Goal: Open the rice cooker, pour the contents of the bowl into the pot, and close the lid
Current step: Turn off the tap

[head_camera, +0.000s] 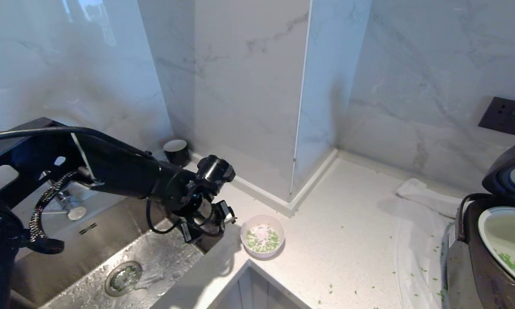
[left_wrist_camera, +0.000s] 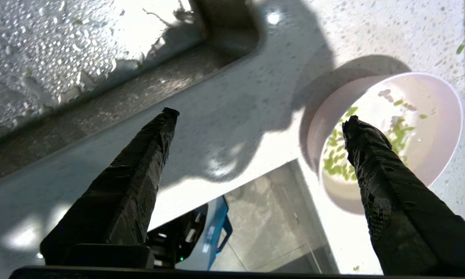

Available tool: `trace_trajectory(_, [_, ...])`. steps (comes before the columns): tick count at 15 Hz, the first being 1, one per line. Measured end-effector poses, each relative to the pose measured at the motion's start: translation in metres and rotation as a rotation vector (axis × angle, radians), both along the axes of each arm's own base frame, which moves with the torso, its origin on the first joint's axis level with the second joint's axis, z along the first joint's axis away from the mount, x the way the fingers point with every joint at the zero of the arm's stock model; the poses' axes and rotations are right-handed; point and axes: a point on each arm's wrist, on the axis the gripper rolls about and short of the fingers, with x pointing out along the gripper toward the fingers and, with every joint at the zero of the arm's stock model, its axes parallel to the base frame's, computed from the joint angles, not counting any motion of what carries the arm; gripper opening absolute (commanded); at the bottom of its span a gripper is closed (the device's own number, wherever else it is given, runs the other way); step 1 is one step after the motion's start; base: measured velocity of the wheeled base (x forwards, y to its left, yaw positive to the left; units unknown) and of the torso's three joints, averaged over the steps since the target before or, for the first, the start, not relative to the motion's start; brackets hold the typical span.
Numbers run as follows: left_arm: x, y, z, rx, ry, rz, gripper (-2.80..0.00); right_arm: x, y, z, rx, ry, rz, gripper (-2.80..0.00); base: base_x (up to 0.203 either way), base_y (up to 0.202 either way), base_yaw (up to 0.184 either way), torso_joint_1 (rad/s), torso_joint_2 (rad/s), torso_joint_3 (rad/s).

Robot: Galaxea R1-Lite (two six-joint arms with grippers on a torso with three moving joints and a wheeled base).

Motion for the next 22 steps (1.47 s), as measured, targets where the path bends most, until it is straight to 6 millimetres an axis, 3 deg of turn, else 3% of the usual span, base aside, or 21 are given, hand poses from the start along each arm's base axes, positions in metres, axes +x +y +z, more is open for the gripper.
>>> trace_trajectory(3, [-0.007, 0.034, 0.011, 0.001, 0.002, 0.054, 0.0, 0.0, 0.0, 0.0, 0.0, 0.0, 0.0, -2.8, 0.0, 0.0, 0.0, 0.0, 0.0, 0.0])
trace_trajectory(8, [-0.012, 0.109, 0.022, 0.03, -0.045, 0.167, 0.0, 0.0, 0.0, 0.0, 0.0, 0.0, 0.0, -2.8, 0.0, 0.0, 0.0, 0.0, 0.0, 0.0])
trace_trajectory(9, [-0.014, 0.124, 0.022, 0.039, -0.057, 0.189, -0.53, 0.0, 0.0, 0.0, 0.0, 0.0, 0.0, -2.8, 0.0, 0.0, 0.0, 0.0, 0.0, 0.0])
trace_trajectory(10, [-0.017, 0.138, 0.02, 0.051, -0.064, 0.209, -2.8, 0.0, 0.0, 0.0, 0.0, 0.0, 0.0, -2.8, 0.0, 0.0, 0.0, 0.0, 0.0, 0.0])
trace_trajectory(17, [-0.043, 0.222, 0.018, 0.033, -0.076, 0.299, -2.8, 0.0, 0.0, 0.0, 0.0, 0.0, 0.0, -2.8, 0.0, 0.0, 0.0, 0.0, 0.0, 0.0])
trace_trajectory(22, [-0.047, 0.29, 0.019, 0.053, -0.09, 0.404, -2.8, 0.0, 0.0, 0.0, 0.0, 0.0, 0.0, -2.8, 0.0, 0.0, 0.0, 0.0, 0.0, 0.0])
